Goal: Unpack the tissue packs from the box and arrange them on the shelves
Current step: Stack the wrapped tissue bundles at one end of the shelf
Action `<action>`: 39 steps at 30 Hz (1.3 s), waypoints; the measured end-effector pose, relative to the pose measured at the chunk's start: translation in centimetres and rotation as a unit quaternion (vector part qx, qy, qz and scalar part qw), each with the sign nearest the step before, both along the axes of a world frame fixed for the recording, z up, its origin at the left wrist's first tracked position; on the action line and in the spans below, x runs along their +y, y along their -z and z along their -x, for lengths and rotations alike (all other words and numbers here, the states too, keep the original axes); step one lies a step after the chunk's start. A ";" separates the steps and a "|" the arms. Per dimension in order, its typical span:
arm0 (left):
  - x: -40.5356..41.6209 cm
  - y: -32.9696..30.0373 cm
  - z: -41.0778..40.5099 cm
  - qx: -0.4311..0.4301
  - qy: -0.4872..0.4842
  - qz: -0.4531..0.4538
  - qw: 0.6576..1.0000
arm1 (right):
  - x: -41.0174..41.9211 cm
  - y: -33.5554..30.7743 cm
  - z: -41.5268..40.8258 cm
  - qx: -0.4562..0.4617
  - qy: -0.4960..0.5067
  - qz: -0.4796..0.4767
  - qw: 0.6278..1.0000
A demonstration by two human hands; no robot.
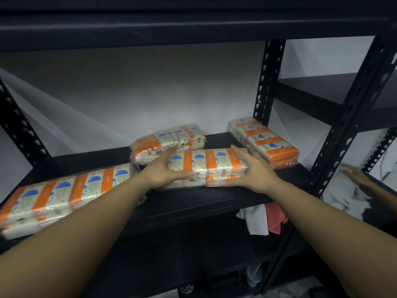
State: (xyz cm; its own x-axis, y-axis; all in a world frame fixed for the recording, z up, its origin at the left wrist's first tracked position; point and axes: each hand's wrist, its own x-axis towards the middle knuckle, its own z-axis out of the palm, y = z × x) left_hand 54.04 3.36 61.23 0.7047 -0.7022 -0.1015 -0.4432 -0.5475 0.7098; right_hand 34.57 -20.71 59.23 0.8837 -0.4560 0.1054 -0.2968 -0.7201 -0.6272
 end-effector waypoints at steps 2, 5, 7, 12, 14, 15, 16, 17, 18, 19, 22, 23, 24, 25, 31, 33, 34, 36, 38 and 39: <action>0.3 -0.3 -0.8 -0.004 0.045 -0.066 0.997 | -0.1 0.0 -0.2 0.039 0.000 0.038 0.999; 0.0 -0.3 -1.6 -0.051 0.051 -0.094 0.993 | 0.5 0.0 -0.3 0.049 0.006 0.053 0.997; -0.1 -0.5 -1.8 -0.095 0.050 -0.089 0.990 | 0.9 -0.2 0.0 0.030 0.015 0.053 0.998; 1.1 -1.7 -3.3 -0.106 0.076 -0.064 0.989 | 2.0 -1.4 0.8 -0.029 0.063 0.039 0.997; 1.5 -2.5 -4.0 -0.103 0.084 -0.033 0.991 | 2.6 -2.2 1.3 -0.044 0.079 0.039 0.995; 1.6 -3.0 -4.5 -0.099 0.088 -0.012 0.991 | 2.8 -2.7 1.6 -0.054 0.089 0.039 0.994; 1.7 -3.5 -4.7 -0.083 0.094 0.017 0.992 | 3.0 -3.2 2.0 -0.065 0.101 0.040 0.992; 1.6 -4.0 -5.2 -0.052 0.103 0.055 0.992 | 3.1 -3.8 2.4 -0.078 0.115 0.042 0.989; 1.5 -4.4 -5.4 -0.015 0.115 0.097 0.988 | 3.2 -4.3 2.8 -0.095 0.126 0.050 0.986; 1.1 -4.8 -5.5 0.020 0.129 0.137 0.982 | 3.2 -4.8 3.4 -0.115 0.134 0.057 0.983; -0.9 -5.8 -5.2 0.077 0.142 0.202 0.966 | 2.7 -6.2 4.9 -0.174 0.148 0.075 0.971; -1.9 -5.8 -5.4 0.083 0.145 0.211 0.963 | 2.3 -6.6 5.3 -0.187 0.154 0.069 0.968; -3.0 -5.9 -5.5 0.089 0.148 0.221 0.960 | 2.0 -6.9 5.7 -0.196 0.162 0.069 0.965; -4.2 -5.9 -5.8 0.091 0.147 0.232 0.957 | 1.5 -7.0 6.1 -0.205 0.171 0.077 0.961; -13.4 -6.0 -7.1 0.098 0.113 0.295 0.944 | -2.5 -6.3 6.7 -0.249 0.242 0.099 0.933; -16.9 -5.6 -8.0 0.095 0.091 0.304 0.944 | -3.3 -5.8 6.6 -0.267 0.260 0.096 0.923; -18.4 -5.4 -8.4 0.100 0.083 0.313 0.941 | -3.3 -5.4 6.5 -0.276 0.266 0.093 0.919; -21.5 -4.6 -9.4 0.117 0.074 0.326 0.935 | -3.5 -4.2 5.9 -0.289 0.278 0.081 0.912; -24.4 -3.7 -10.0 0.122 0.074 0.331 0.933 | -3.7 -3.0 5.1 -0.307 0.286 0.073 0.905; -25.6 -3.4 -10.1 0.120 0.079 0.330 0.933 | -4.0 -2.4 4.7 -0.311 0.290 0.076 0.902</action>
